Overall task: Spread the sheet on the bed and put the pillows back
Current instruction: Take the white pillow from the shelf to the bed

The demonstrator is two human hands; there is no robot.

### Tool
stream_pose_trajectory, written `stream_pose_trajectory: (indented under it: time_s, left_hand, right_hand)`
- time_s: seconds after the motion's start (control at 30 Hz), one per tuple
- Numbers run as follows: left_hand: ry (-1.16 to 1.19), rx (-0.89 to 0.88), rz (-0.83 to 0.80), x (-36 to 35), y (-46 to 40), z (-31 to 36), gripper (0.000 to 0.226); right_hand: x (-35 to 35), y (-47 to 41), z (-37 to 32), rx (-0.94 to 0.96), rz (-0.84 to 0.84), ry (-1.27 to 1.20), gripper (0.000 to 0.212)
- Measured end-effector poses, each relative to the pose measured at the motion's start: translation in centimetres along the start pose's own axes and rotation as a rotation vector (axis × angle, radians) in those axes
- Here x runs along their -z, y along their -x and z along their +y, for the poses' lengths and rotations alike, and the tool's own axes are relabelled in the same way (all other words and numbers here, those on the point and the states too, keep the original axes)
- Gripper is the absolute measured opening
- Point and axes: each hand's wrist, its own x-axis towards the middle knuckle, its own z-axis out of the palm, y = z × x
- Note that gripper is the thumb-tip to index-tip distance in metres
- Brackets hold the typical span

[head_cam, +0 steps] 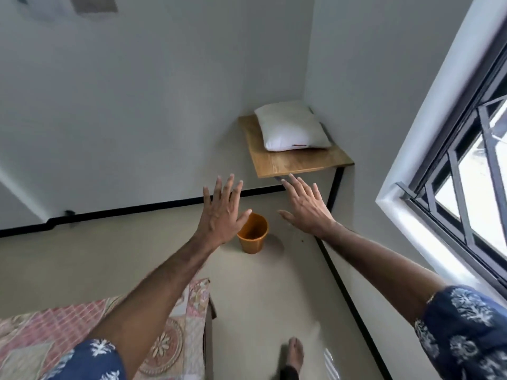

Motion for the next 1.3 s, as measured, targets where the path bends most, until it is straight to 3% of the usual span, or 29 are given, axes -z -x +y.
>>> stream_pose_trajectory:
  time_s: [0.37,0.57,1.03,1.3]
  left_hand:
    - [0.005,-0.034,-0.026,-6.4,-28.0,-0.8,0.078]
    - [0.051,-0.024,-0.083,-9.5,-39.6,-2.1,0.076]
    - [0.485,0.04,-0.242,-18.9,-68.4,-8.7,0.071]
    - [0.598,0.177,-0.407,-24.7,-76.8,-10.2,0.081]
  right_hand:
    - [-2.4,-21.9,18.1,-0.094,-0.044,-0.009,0.087]
    - [-3.1,-32.2,24.6,-0.141,-0.068,-0.011,0.087]
    - [-8.5,-56.0,38.2,-0.311,-0.112,-0.078,0.086]
    - [-12.7,-65.5,43.8,-0.504,-0.247,-0.315,0.089]
